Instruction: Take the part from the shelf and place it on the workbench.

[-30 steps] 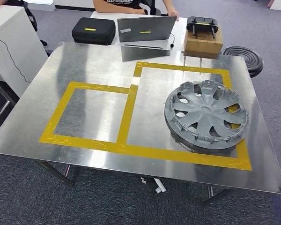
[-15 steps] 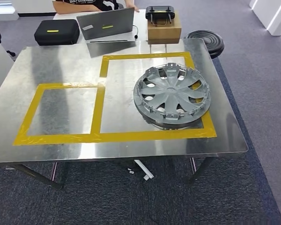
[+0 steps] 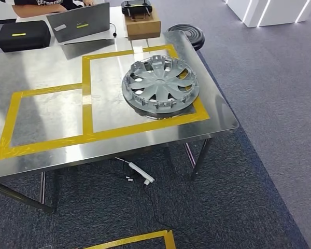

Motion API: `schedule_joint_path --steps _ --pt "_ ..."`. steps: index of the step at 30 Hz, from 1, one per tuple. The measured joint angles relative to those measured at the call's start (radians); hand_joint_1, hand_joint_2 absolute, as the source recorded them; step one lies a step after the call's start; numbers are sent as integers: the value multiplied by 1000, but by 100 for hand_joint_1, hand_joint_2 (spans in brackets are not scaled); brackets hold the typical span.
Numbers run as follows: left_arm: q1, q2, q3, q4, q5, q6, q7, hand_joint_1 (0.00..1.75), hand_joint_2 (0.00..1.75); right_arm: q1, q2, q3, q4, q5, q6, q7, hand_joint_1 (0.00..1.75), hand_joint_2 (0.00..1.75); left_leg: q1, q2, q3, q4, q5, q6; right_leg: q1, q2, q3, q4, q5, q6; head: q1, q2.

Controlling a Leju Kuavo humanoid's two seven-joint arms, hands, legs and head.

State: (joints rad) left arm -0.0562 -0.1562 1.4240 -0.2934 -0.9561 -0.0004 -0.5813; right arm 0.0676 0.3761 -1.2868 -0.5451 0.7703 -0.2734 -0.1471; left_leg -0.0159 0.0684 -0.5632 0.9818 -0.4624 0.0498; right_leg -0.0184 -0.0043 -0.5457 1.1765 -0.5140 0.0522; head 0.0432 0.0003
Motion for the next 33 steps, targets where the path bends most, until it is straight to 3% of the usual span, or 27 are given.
schedule_joint_path --steps 2,3,4,5,6,8,10,11,12,13,15,17,18,21,23,25,26,27,28,29,31,33 --pt "-5 1 0 0 -6 0 0 0 0 2 0 32 10 14 20 24 0 0 -3 4 -23 19 14 -8 4 -9 120 -164 -42 -10 0 0" --pt "-6 2 0 0 -10 1 1 0 0 2 0 49 18 24 30 36 0 0 -3 6 -31 25 24 -13 7 -12 148 -213 -61 -15 0 0" --pt "-6 4 0 0 -15 1 2 0 0 3 0 66 28 35 40 48 0 0 -2 7 -39 28 34 -18 7 -13 150 -236 -68 -19 0 0" --pt "-5 8 0 0 -19 2 2 0 0 5 -1 81 38 45 50 59 0 0 0 2 -46 31 38 -24 7 -14 140 -237 -63 -24 0 0" --pt "-4 11 0 0 -23 3 3 0 0 8 -1 94 46 52 62 68 0 0 3 -10 -53 41 23 -32 5 -15 129 -236 -54 -31 -1 0" --pt "2 14 0 0 -28 6 4 0 0 13 -1 118 57 59 88 77 0 0 11 -42 -67 108 -62 -49 2 -17 106 -235 -33 -43 -4 0" --pt "6 14 0 0 -31 7 4 0 0 15 -1 136 60 60 113 77 0 0 17 -56 -81 225 -155 -60 3 -15 78 -230 -12 -49 -6 0" --pt "5 14 0 0 -31 8 4 0 0 16 -2 143 61 60 123 77 0 0 19 -57 -82 273 -172 -64 3 -13 63 -225 -3 -49 -7 0" --pt "5 15 0 0 -32 9 3 0 0 16 -2 149 62 60 132 76 0 0 21 -57 -75 299 -166 -66 3 -12 48 -218 6 -48 -7 0" --pt "4 16 0 0 -32 9 3 0 0 17 -3 153 62 59 142 76 0 0 23 -57 -55 295 -139 -67 3 -11 31 -209 14 -45 -8 0" --pt "4 18 -1 0 -33 10 2 0 0 18 -3 162 62 60 165 78 0 0 28 -54 25 198 -85 -69 2 -11 -5 -187 28 -38 -9 0" --pt "0 19 -2 0 -37 11 0 0 0 21 -3 172 62 68 188 78 0 0 26 -49 104 69 -87 -60 4 -14 -34 -168 38 -28 -10 0" --pt "-3 19 -2 0 -38 12 0 0 0 23 -4 178 62 74 197 76 0 0 23 -47 121 32 -102 -51 6 -19 -42 -163 44 -22 -11 0" --pt "-1 18 -3 0 -40 14 -1 0 0 28 -6 190 60 92 218 69 0 0 21 -55 113 6 -103 -22 4 -27 -58 -154 50 -3 -8 0" --pt "4 18 -3 1 -40 14 -2 0 0 30 -7 195 59 101 226 68 0 0 20 -60 99 3 -85 -6 3 -14 -89 -87 -4 2 -6 0" --pt "5 18 -3 1 -40 15 -4 0 0 32 -9 198 57 111 232 66 0 0 13 -68 79 4 -68 4 6 -3 -137 42 -81 1 -4 0" --pt "5 19 -3 1 -40 15 -5 0 0 33 -10 199 56 117 236 64 0 0 8 -74 69 5 -61 6 8 -1 -152 93 -103 -1 -5 0" --pt "5 19 -3 1 -40 16 -6 0 0 35 -10 200 55 123 239 62 0 0 3 -81 61 5 -53 8 11 1 -150 110 -106 -6 -5 0" --pt "5 18 -3 1 -41 17 -8 0 0 37 -10 202 54 129 243 60 0 0 -1 -89 54 5 -47 8 15 4 -128 87 -92 -15 -5 0" --pt "5 18 -3 1 -41 18 -8 0 0 38 -10 204 54 134 245 57 0 0 -6 -98 48 5 -41 9 20 13 -86 28 -65 -26 -5 0" --pt "2 16 -3 2 -41 19 -10 0 0 39 -12 207 51 142 249 54 0 0 -12 -117 38 7 -30 9 29 60 4 -118 -20 -58 -7 0" --pt "-1 13 -3 4 -42 20 -11 0 0 40 -13 208 48 146 251 53 0 0 -9 -135 26 10 -22 2 33 92 49 -192 -9 -73 -10 0"
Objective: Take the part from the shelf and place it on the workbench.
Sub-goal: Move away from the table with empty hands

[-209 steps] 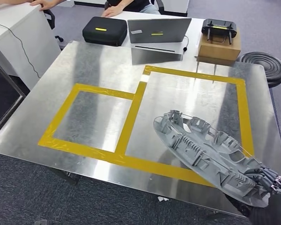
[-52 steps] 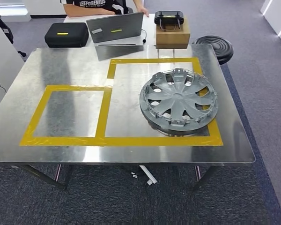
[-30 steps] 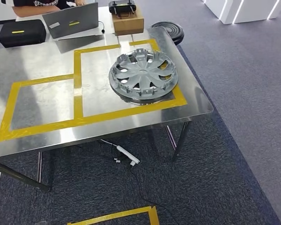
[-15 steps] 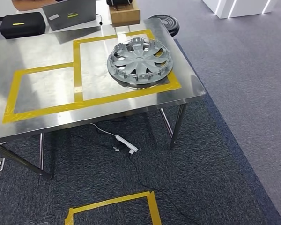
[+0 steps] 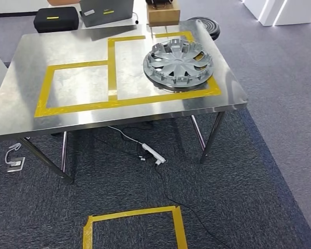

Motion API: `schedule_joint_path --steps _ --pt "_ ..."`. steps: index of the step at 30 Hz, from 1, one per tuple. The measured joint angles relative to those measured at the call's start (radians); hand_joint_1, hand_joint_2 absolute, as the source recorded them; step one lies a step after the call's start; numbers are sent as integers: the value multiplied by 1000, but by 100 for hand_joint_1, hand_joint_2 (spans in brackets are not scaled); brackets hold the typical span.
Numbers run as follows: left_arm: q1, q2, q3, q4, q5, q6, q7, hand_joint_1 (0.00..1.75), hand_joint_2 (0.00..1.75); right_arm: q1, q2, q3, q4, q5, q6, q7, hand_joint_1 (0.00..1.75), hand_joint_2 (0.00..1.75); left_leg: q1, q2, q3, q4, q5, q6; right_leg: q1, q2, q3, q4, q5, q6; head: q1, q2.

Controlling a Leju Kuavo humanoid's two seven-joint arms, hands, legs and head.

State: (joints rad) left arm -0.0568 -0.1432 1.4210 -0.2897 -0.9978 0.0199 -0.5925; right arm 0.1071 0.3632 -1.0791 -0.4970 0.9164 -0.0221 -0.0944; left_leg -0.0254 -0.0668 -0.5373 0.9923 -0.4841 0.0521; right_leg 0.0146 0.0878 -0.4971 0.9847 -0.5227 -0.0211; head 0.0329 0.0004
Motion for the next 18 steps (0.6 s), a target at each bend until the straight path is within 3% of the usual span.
schedule_joint_path --steps 2,3,5,7,9,10,12,14,15,17,18 --pt "0 1 0 1 -2 1 -1 0 0 1 0 1 -2 2 1 0 0 0 4 -23 -10 0 9 -12 -2 -17 8 -17 8 4 0 0" --pt "1 1 0 2 -2 1 -1 0 0 2 1 1 -2 2 2 0 0 0 3 -22 -15 5 7 -18 -6 -30 10 -26 14 5 0 0" --pt "2 2 0 2 -3 1 -2 0 0 2 2 1 -4 2 2 -1 0 0 4 8 -42 60 -33 -32 -16 -61 12 -43 26 6 -8 0" --pt "0 2 0 3 -3 1 -2 0 0 3 2 1 -4 3 3 -1 0 0 18 44 -95 182 -100 -52 -17 -92 8 -44 29 5 -16 0" --pt "2 3 0 3 -3 1 -2 0 0 4 2 1 -4 7 5 0 0 0 35 55 -124 261 -125 -71 -19 -123 1 -40 27 8 -16 0" --pt "3 3 0 3 -3 1 -2 0 0 3 2 1 -4 10 6 0 0 0 42 59 -113 249 -110 -79 -22 -137 -4 -37 25 12 -16 0" --pt "5 4 0 3 -3 1 -3 0 0 1 2 1 -4 18 8 -1 0 0 53 83 -44 128 -53 -93 -28 -160 -7 -25 19 23 -16 0" --pt "2 2 0 3 -3 0 -4 0 0 0 2 1 -6 29 10 -3 0 0 53 111 11 24 -22 -88 -28 -178 -9 -12 10 40 -16 0" --pt "1 1 0 3 -3 0 -5 0 0 -1 2 0 -6 34 12 -5 0 0 50 117 20 5 -20 -81 -27 -184 -6 -9 8 48 -14 0" --pt "3 1 0 3 -2 -3 -6 0 0 -3 1 -1 -7 42 14 -15 0 0 45 105 13 8 -16 -59 -28 -191 -2 -8 12 63 -10 0" --pt "5 1 0 3 0 -6 -6 0 0 -4 1 -3 -7 45 15 -22 0 0 45 101 9 7 -11 -50 -31 -183 -3 -5 7 69 -10 0"
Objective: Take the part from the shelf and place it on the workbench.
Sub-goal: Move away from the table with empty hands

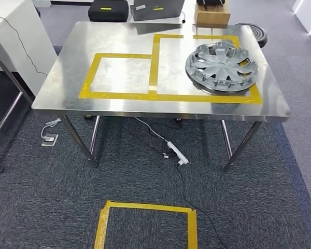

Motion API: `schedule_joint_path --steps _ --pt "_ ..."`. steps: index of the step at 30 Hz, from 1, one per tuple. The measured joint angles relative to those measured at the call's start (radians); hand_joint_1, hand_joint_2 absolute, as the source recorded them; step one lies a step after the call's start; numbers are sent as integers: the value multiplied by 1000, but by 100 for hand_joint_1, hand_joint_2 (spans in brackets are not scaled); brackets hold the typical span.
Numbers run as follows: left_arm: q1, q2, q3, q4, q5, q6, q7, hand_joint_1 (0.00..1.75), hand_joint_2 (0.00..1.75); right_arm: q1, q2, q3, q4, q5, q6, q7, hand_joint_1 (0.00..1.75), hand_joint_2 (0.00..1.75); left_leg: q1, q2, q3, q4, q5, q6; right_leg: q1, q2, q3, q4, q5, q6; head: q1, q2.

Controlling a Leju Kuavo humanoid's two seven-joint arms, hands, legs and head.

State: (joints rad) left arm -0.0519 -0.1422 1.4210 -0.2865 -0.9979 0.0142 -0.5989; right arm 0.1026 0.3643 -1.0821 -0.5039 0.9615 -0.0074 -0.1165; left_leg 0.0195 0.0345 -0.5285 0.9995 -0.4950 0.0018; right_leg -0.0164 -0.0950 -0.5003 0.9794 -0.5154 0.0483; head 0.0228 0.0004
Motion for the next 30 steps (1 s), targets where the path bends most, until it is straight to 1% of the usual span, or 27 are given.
schedule_joint_path --steps 1,2,3,4,5,6,7,8,9,10,11,12,14,15,16,17,18,20,21,22,23,24,25,26,27,28,30 --pt "1 0 0 0 2 -2 0 0 0 -1 0 -3 0 2 0 -7 0 0 1 -3 -4 -1 6 9 -2 18 -7 13 -16 5 1 0" --pt "0 0 0 0 4 -5 0 0 0 -1 0 -6 0 4 0 -13 0 0 2 -6 -9 -3 11 16 -4 41 -22 46 -46 8 2 0" --pt "0 -1 0 0 5 -7 0 0 0 -2 0 -9 0 7 0 -17 0 0 1 -9 -14 -4 15 23 -5 67 -45 100 -86 10 4 0" --pt "-1 -2 0 0 6 -8 0 0 0 -2 0 -14 0 8 0 -19 0 0 -1 -13 -21 -4 19 27 -4 82 -71 169 -125 10 6 0" --pt "-2 -3 0 0 7 -10 0 0 0 -2 -1 -18 0 10 0 -21 0 0 -3 -16 -27 -3 23 30 -3 89 -96 235 -154 9 6 0" --pt "-2 -3 0 0 7 -11 0 0 0 -2 -1 -23 0 11 0 -22 0 0 -6 -20 -32 -2 26 31 -2 91 -111 276 -165 8 7 0" --pt "-1 -3 0 0 8 -11 0 0 0 -2 -1 -26 0 13 0 -24 0 0 -8 -24 -37 -2 29 31 -2 92 -108 278 -154 5 6 0" --pt "-1 -4 0 0 9 -11 0 0 0 -3 -1 -29 0 14 0 -25 0 0 -9 -28 -39 -1 33 29 -1 93 -85 240 -126 2 6 0" --pt "-1 -4 0 0 10 -11 0 0 0 -4 -2 -31 0 15 0 -27 0 0 -9 -32 -41 -1 36 26 -1 94 -48 173 -89 -2 6 0" --pt "-2 -4 0 0 11 -11 0 0 0 -6 -2 -34 0 16 1 -29 0 0 -11 -35 -44 1 39 22 -1 99 -12 102 -59 -5 7 0" --pt "-2 -4 0 0 12 -11 0 0 0 -8 -2 -37 0 17 1 -30 0 0 -13 -38 -47 4 42 17 0 103 16 44 -41 -8 6 0" --pt "-3 -4 0 0 12 -11 0 0 0 -11 -2 -40 0 17 2 -31 0 0 -14 -40 -52 6 47 11 1 106 29 11 -34 -10 6 0" --pt "-2 -4 1 0 13 -12 -1 0 0 -13 -2 -45 0 19 3 -31 0 0 -14 -42 -63 10 58 -2 3 107 24 -2 -32 -16 5 0" --pt "-1 -3 1 0 13 -12 -1 0 0 -13 -2 -47 0 20 3 -31 0 0 -12 -44 -68 12 58 -8 3 103 17 0 -26 -23 5 0" --pt "0 -3 1 0 14 -12 -1 0 0 -12 -2 -49 0 21 3 -31 0 0 -11 -44 -73 23 45 -13 2 99 12 0 -19 -31 4 0" --pt "1 -3 2 0 14 -12 -1 0 0 -13 -2 -51 0 23 3 -32 0 0 -10 -44 -82 50 16 -17 1 94 5 -1 -11 -40 2 0" --pt "0 -3 2 0 14 -12 -1 0 0 -14 -2 -53 0 25 3 -32 0 0 -9 -44 -97 98 -28 -21 1 89 -1 -1 -4 -47 0 0" --pt "0 -4 2 0 15 -12 -1 0 0 -15 -2 -55 0 27 3 -33 0 0 -9 -43 -128 230 -120 -25 6 81 -19 2 11 -53 -3 0" --pt "0 -4 2 0 15 -12 -1 0 0 -15 -2 -57 0 27 3 -33 0 0 -9 -42 -132 278 -146 -26 9 77 -29 6 18 -54 -2 0" --pt "0 -4 2 0 15 -11 -1 0 0 -16 -2 -59 0 28 2 -33 0 0 -9 -42 -119 289 -152 -24 12 74 -41 10 26 -55 -2 0" --pt "0 -4 2 0 15 -11 -1 0 0 -16 -2 -60 0 28 2 -33 0 0 -10 -42 -87 258 -139 -21 15 73 -52 13 33 -55 -2 0" --pt "0 -4 2 0 15 -11 -1 0 0 -17 -2 -60 0 28 2 -33 0 0 -12 -42 -38 192 -114 -15 17 73 -63 17 40 -54 -2 0" --pt "-1 -3 2 0 15 -11 -1 0 44 -17 -1 -61 0 29 2 -33 0 44 -14 -42 15 111 -92 -6 18 72 -73 19 47 -53 -2 0" --pt "-2 -2 2 0 15 -11 -2 0 87 -18 -1 -62 0 30 1 -33 0 87 -18 -41 56 40 -76 2 21 72 -81 21 53 -50 -2 0" --pt "-4 -2 2 0 15 -12 -2 0 131 -20 -1 -64 0 32 -1 -33 0 131 -22 -40 80 -7 -67 9 22 71 -88 23 59 -46 -1 0" --pt "-4 -2 2 0 14 -12 -2 0 175 -21 -1 -66 0 36 -4 -34 0 175 -24 -40 86 -30 -66 12 24 71 -94 24 60 -43 -1 0" --pt "0 -4 2 0 6 -12 -2 0 175 -23 -1 -69 0 51 -13 -41 0 175 -27 -39 80 -35 -60 11 24 72 -102 24 61 -49 0 0"
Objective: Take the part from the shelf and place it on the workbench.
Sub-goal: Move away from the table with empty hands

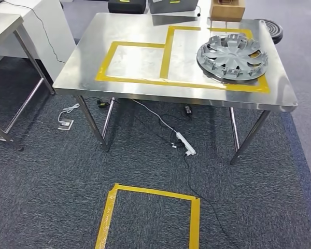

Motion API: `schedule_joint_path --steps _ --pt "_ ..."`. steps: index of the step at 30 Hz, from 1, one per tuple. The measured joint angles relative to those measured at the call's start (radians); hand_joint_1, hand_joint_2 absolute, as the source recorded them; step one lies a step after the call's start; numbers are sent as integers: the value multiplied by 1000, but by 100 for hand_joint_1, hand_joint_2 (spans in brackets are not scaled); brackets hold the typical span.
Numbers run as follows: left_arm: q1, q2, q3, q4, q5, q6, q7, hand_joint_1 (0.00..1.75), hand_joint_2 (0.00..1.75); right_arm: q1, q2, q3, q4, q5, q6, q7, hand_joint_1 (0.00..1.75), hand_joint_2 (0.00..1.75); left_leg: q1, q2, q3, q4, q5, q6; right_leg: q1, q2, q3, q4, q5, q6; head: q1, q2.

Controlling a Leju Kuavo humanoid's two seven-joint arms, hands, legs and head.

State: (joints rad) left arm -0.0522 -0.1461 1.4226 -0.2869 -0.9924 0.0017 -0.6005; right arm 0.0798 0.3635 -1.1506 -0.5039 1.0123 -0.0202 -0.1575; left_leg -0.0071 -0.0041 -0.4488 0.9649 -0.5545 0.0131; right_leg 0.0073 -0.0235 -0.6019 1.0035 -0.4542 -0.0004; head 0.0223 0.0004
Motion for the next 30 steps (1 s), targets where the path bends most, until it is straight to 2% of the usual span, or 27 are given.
schedule_joint_path --steps 2,4,9,10,13,14,28,30 --pt "5 0 -1 0 -3 -10 3 0 175 -1 0 -4 0 13 -8 -19 0 175 -3 2 -4 0 7 2 -3 3 -3 -5 11 0 0 0" --pt "5 1 0 0 10 -33 1 0 175 -4 0 -14 0 13 -13 -42 0 175 -7 3 -10 0 15 9 -7 5 -5 -11 28 12 0 0" --pt "5 -2 1 0 26 -60 -7 0 175 -8 0 -39 0 2 -14 -62 0 175 -10 4 -18 2 25 16 -10 5 -8 -19 44 21 0 0" --pt "5 -3 1 0 27 -60 -7 0 175 -9 0 -42 0 2 -14 -62 0 131 -10 4 -19 2 26 17 -10 5 -8 -19 45 22 0 0" --pt "5 -2 1 0 28 -61 -8 0 44 -9 0 -48 0 2 -13 -62 0 0 -11 4 -19 2 27 18 -11 5 -9 -19 46 24 0 0" --pt "5 -2 1 0 28 -63 -8 0 0 -9 0 -50 0 3 -12 -62 0 0 -11 4 -20 2 27 18 -11 5 -9 -19 46 24 -1 0" --pt "6 -4 19 0 33 -76 2 0 0 -20 0 -106 0 80 -14 -84 0 0 -10 4 -22 2 28 17 -11 5 -11 -19 46 24 -1 0" --pt "6 -5 21 -1 33 -75 4 0 87 -22 0 -116 0 88 -14 -84 0 87 -10 4 -22 2 28 17 -11 5 -11 -19 47 24 -1 0"
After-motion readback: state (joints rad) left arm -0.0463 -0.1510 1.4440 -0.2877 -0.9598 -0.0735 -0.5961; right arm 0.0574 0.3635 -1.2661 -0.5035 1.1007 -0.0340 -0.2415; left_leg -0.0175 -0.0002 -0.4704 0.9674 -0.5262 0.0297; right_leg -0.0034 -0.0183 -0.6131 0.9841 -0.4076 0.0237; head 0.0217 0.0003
